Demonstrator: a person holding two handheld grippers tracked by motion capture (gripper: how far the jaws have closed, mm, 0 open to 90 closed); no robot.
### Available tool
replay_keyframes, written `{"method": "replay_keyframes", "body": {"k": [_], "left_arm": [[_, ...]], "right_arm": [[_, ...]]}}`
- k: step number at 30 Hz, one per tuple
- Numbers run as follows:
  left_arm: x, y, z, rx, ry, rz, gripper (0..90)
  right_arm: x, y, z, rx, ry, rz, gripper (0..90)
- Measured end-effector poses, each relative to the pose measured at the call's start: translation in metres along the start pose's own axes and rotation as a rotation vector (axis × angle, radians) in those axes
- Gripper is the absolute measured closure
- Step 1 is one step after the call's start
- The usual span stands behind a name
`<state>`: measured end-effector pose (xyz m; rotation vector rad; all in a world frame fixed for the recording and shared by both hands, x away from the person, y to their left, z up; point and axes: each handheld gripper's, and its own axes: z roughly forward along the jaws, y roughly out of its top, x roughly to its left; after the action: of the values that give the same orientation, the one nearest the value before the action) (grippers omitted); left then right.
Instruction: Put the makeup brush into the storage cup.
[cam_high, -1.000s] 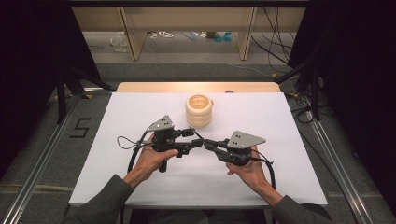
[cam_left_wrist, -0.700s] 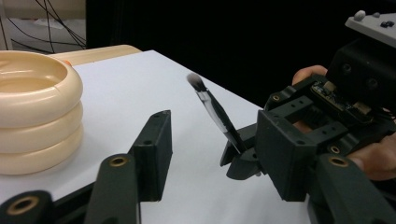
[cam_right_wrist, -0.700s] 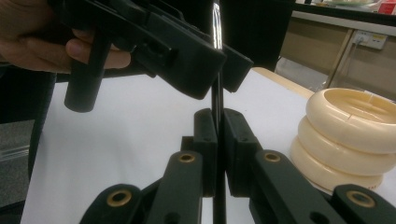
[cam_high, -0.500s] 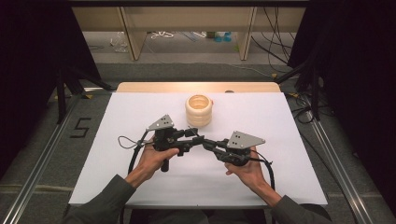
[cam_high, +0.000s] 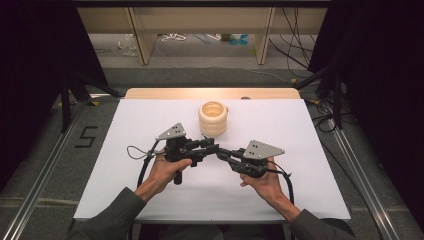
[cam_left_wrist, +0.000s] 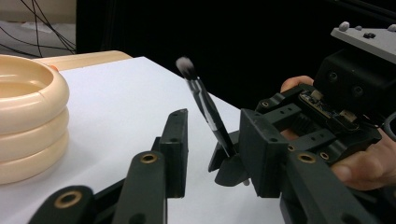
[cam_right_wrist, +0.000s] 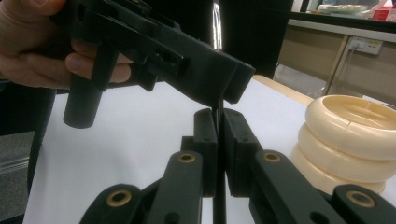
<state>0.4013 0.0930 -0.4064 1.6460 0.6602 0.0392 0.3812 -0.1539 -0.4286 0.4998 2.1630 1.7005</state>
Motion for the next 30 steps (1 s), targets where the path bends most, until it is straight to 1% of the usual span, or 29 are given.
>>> {"method": "replay_keyframes", "body": {"k": [2, 4, 5, 8, 12, 13, 16, 17, 18, 19, 21, 23, 24, 25, 26, 28, 29, 30], "left_arm": [[-0.0002, 0.0, 0.0001, 0.0, -0.002, 0.003, 65.3], [0.0007, 0.0002, 0.0003, -0.003, -0.016, 0.015, 66.8], [0.0003, 0.0001, 0.0004, -0.004, -0.015, 0.01, 67.6], [0.0003, 0.0002, 0.0005, -0.008, -0.022, 0.011, 69.9], [0.0004, 0.0002, 0.0004, -0.009, -0.027, 0.004, 72.7], [-0.0003, -0.0002, 0.0005, -0.01, -0.025, -0.012, 74.1], [0.0006, -0.0001, 0.0007, -0.019, -0.055, -0.005, 78.4], [0.0004, -0.0002, 0.0007, -0.019, -0.059, -0.005, 79.7], [-0.001, -0.0005, 0.0005, -0.017, -0.055, -0.026, 81.0], [-0.0013, -0.0008, 0.0006, -0.019, -0.066, -0.03, 82.8], [-0.0018, -0.0011, 0.0004, -0.019, -0.072, -0.028, 84.6], [-0.0015, -0.0011, -0.0001, -0.016, -0.073, -0.031, 84.7], [-0.0018, -0.0011, -0.0004, -0.014, -0.065, -0.032, 84.8], [-0.0017, -0.001, -0.0008, -0.011, -0.063, -0.031, 84.8], [-0.0014, -0.0008, -0.0011, -0.009, -0.059, -0.026, 84.8], [-0.0005, -0.0001, -0.0023, -0.006, -0.052, -0.016, 84.8], [0.0002, 0.0004, -0.0027, -0.005, -0.056, -0.004, 84.8], [-0.0006, 0.0004, -0.0033, -0.004, -0.045, -0.022, 84.8]], "right_arm": [[0.0002, 0.0, 0.0, -0.004, -0.004, 0.001, 85.2], [0.0003, 0.0001, 0.0, -0.005, -0.003, 0.002, 85.2], [0.0004, 0.0001, 0.0001, -0.006, -0.004, 0.001, 85.2], [0.0005, 0.0001, 0.0001, -0.007, -0.003, 0.001, 85.2], [0.0002, 0.0005, -0.0001, -0.009, 0.006, -0.005, 85.2], [0.0003, 0.0005, 0.0, -0.01, 0.006, -0.005, 85.2], [0.0007, 0.0002, 0.0, -0.004, 0.011, 0.001, 85.2], [0.0004, 0.0001, 0.0004, -0.009, 0.01, -0.006, 85.1], [0.0003, -0.0001, 0.0009, -0.011, 0.011, -0.012, 84.9], [0.0001, -0.0003, 0.0013, -0.012, 0.014, -0.015, 84.4], [-0.0001, -0.0006, 0.0013, -0.011, 0.012, -0.016, 83.6], [0.0, -0.0006, 0.0015, -0.01, 0.022, -0.012, 82.9], [0.0001, -0.0008, 0.0019, -0.01, 0.025, -0.007, 80.9], [0.0005, -0.0004, 0.0015, 0.004, 0.017, -0.007, 75.6], [0.0013, 0.0001, 0.0014, 0.016, 0.016, 0.003, 68.7], [0.0019, 0.0013, 0.0019, 0.012, 0.001, 0.006, 57.7], [0.0018, 0.0021, 0.0024, 0.013, -0.001, 0.008, 50.8], [0.0022, 0.0026, 0.0025, 0.025, -0.007, 0.026, 46.4]]}}
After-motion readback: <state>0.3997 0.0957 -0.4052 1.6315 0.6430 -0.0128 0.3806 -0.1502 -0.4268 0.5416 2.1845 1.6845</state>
